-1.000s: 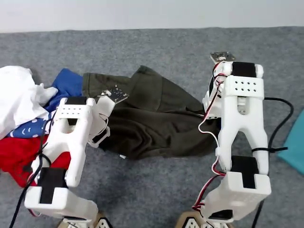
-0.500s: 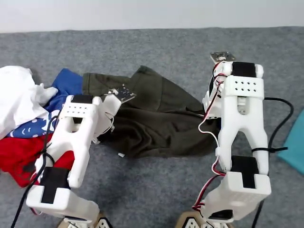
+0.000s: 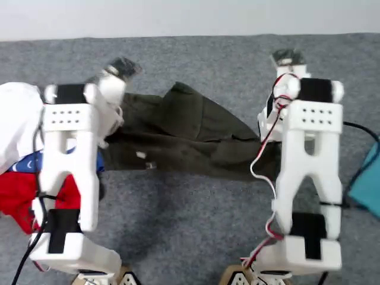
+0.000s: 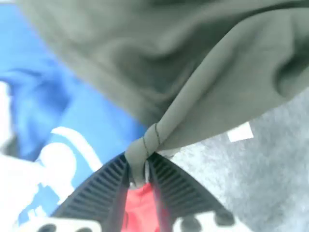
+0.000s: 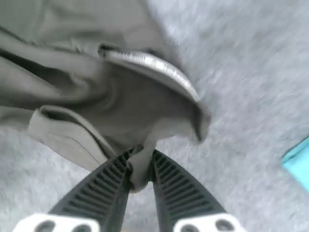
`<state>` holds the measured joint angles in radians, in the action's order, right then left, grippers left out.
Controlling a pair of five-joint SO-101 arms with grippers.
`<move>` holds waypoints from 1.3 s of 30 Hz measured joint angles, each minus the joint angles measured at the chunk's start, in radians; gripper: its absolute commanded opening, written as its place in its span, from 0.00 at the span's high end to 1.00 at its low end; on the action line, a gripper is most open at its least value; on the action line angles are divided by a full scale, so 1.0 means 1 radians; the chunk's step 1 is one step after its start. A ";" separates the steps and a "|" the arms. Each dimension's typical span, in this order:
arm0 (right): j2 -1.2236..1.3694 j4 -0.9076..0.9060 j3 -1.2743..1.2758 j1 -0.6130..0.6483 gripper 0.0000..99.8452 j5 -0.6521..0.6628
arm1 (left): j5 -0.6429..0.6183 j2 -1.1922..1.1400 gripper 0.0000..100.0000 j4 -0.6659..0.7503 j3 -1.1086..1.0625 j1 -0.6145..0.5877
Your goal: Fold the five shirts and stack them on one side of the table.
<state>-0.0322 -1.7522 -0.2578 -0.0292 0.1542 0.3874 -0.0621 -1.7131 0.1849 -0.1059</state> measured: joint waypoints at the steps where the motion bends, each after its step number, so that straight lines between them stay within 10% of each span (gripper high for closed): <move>1: -0.028 0.000 -0.017 0.000 0.99 0.000 | -0.029 0.000 1.00 -0.008 0.052 -0.011; 18: -0.302 0.000 -0.425 -0.164 0.99 0.003 | -0.371 0.275 1.00 -0.020 0.491 0.104; 39: -0.555 0.290 -0.695 -0.175 0.99 0.261 | -0.215 0.617 1.00 0.144 0.502 0.123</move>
<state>-0.5877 -1.4622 -0.9528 -0.2041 0.4150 0.1726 0.5547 -1.5689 0.6866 0.0169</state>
